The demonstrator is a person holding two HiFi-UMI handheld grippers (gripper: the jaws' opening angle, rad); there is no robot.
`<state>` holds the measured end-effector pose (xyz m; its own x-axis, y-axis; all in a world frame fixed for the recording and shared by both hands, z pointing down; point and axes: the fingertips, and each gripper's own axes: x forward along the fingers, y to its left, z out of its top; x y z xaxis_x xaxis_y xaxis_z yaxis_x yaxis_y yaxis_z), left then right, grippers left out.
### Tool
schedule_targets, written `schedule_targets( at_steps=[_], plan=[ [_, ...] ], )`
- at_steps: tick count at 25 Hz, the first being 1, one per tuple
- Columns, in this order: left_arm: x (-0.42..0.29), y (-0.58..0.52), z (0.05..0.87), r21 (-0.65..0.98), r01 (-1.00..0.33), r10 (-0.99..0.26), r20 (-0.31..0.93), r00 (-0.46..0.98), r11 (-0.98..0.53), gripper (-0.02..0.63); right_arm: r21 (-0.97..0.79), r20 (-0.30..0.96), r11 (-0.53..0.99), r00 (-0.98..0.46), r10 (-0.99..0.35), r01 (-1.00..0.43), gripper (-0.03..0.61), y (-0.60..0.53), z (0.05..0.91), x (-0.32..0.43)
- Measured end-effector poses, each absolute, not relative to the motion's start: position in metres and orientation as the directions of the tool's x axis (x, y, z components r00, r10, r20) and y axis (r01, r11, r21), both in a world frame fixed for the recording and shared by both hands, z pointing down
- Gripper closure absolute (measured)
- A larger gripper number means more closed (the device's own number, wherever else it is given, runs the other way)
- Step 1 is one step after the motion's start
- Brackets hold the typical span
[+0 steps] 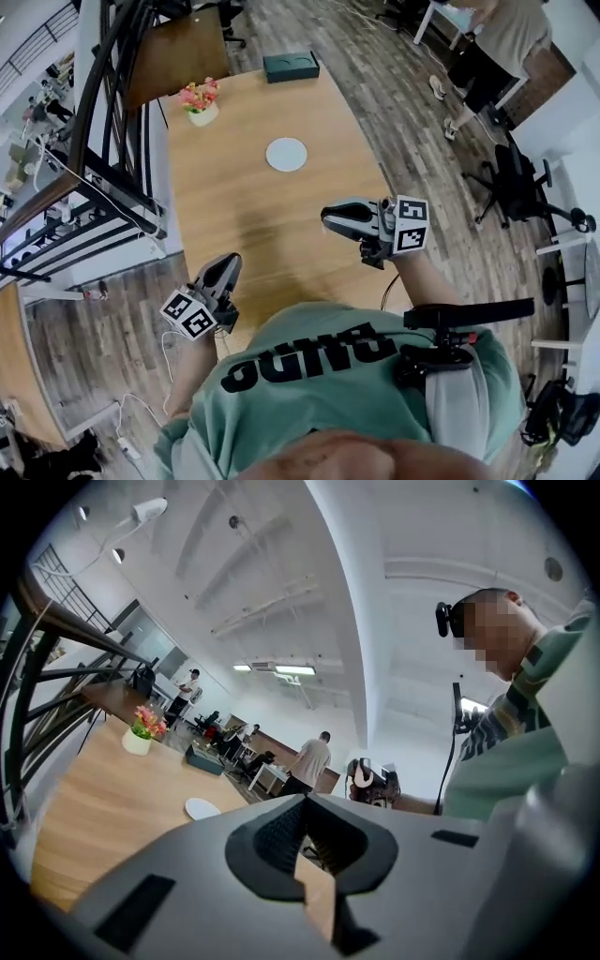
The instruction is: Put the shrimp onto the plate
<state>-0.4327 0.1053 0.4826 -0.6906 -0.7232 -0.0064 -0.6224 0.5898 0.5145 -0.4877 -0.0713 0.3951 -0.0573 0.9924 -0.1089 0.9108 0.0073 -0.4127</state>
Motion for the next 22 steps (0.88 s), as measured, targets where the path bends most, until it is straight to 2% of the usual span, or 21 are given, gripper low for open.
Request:
schedule_targets(
  at_steps=[7, 15, 22],
  plan=[
    [-0.450, 0.094, 0.509, 0.561, -0.544, -0.666, 0.019, -0.745, 0.624, 0.607, -0.439, -0.097, -0.056, 0.015, 0.995, 0.897, 0.538, -0.082, 0.402, -0.516],
    [-0.499, 0.035, 0.513, 0.524, -0.508, -0.632, 0.077, -0.771, 0.684, 0.607, -0.443, -0.170, -0.165, 0.098, 0.980, 0.881, 0.538, -0.107, 0.440, -0.569],
    [-0.559, 0.049, 0.534, 0.511, -0.527, -0.666, 0.127, -0.735, 0.679, 0.607, -0.453, -0.110, -0.118, 0.076, 0.991, 0.884, 0.538, -0.097, 0.480, -0.593]
  ],
)
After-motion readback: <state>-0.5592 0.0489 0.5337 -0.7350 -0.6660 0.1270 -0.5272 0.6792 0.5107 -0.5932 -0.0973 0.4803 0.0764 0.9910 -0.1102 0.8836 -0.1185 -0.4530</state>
